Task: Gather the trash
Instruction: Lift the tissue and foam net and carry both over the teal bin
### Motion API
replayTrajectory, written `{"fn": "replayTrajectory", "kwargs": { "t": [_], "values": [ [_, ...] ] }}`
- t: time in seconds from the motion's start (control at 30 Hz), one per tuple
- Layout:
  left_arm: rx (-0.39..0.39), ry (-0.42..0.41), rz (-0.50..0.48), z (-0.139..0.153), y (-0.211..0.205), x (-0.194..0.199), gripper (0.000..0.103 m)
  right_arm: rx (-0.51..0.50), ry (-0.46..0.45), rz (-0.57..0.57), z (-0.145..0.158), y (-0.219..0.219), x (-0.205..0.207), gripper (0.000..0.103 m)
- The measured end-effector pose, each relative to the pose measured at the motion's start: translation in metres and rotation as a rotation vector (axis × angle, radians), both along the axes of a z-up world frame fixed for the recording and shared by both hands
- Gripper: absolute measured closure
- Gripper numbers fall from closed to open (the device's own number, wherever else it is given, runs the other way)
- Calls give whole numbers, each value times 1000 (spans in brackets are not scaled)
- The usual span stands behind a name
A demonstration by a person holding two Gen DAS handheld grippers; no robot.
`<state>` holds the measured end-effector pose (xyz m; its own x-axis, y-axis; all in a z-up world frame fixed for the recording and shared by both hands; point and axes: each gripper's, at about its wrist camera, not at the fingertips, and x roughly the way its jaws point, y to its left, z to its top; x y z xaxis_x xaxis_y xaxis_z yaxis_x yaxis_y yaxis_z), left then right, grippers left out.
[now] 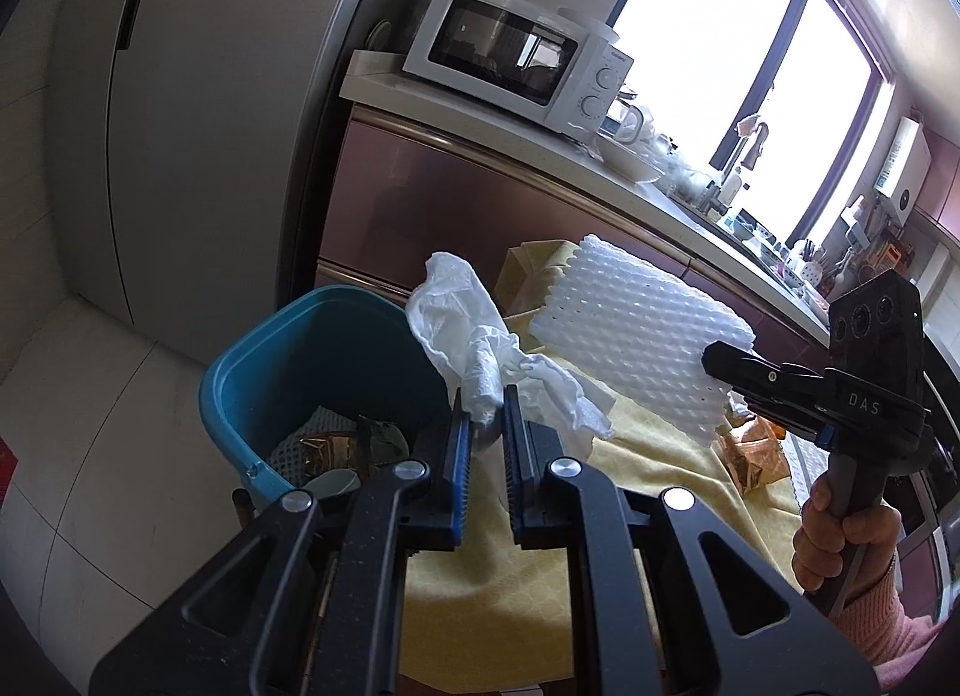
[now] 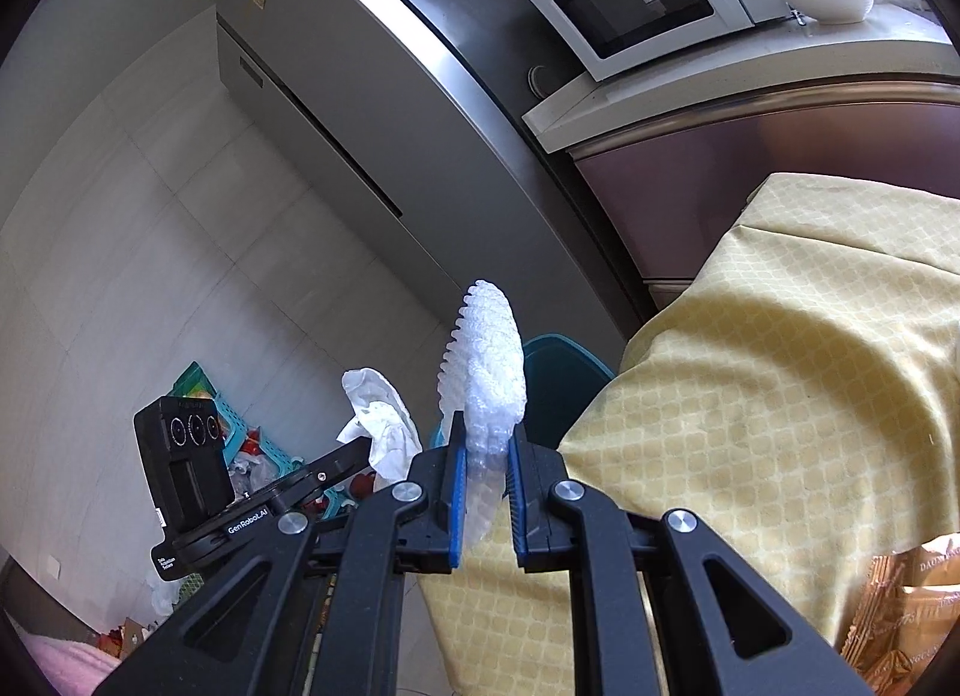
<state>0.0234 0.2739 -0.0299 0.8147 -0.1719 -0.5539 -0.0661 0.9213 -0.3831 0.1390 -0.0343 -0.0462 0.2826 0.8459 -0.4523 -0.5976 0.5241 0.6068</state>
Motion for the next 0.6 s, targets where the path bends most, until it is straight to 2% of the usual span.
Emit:
{"fn": "replayTrajectory", "kwargs": {
  "t": [0.6],
  "values": [
    [14, 92, 81, -38, 28, 27, 93, -113, -8, 41, -9, 64, 21, 92]
  ]
}}
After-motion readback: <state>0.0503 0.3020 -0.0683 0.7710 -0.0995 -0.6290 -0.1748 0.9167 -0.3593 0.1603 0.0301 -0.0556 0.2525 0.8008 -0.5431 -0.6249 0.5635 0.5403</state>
